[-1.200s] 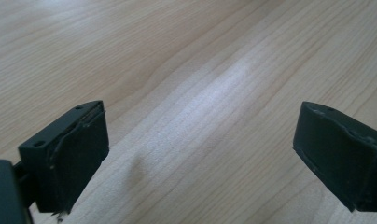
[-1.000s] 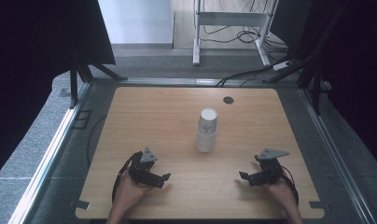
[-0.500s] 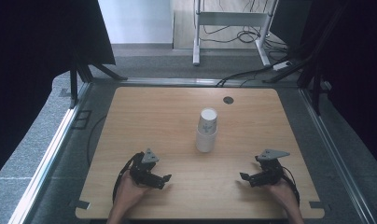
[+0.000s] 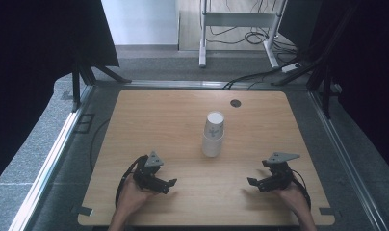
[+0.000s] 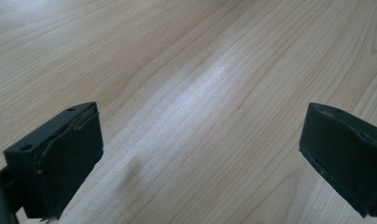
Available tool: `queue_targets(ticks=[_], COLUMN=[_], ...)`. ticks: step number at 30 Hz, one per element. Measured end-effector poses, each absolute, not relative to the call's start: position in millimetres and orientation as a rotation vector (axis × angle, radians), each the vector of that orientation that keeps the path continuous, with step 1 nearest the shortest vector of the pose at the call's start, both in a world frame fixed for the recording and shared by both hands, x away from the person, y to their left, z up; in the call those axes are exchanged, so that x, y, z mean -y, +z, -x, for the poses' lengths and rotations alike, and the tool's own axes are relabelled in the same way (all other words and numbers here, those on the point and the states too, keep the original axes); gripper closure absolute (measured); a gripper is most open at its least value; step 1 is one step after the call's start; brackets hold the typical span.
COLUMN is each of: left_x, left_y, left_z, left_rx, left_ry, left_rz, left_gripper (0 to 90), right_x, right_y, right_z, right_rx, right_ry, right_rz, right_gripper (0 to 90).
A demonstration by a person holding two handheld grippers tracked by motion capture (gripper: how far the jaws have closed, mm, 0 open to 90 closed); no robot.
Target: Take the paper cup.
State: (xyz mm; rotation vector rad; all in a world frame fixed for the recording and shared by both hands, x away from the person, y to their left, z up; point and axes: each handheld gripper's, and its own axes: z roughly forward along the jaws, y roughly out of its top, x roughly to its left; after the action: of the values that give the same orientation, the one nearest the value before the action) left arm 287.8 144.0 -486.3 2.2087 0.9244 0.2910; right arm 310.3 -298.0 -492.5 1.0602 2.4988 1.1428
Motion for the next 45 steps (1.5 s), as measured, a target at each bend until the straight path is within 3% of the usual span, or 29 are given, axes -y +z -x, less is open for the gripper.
queue_targets(ticks=[45], left_x=[-119], left_y=[-453], left_z=[-324], left_rx=[-0.828], left_ry=[0.332], left_rz=[-2.224], left_gripper=[1.9], right_x=[271], right_y=[-445], right_z=[-334], right_rx=[-2.538], right_ry=[1.205], right_rz=[-0.938], right_gripper=[0.0])
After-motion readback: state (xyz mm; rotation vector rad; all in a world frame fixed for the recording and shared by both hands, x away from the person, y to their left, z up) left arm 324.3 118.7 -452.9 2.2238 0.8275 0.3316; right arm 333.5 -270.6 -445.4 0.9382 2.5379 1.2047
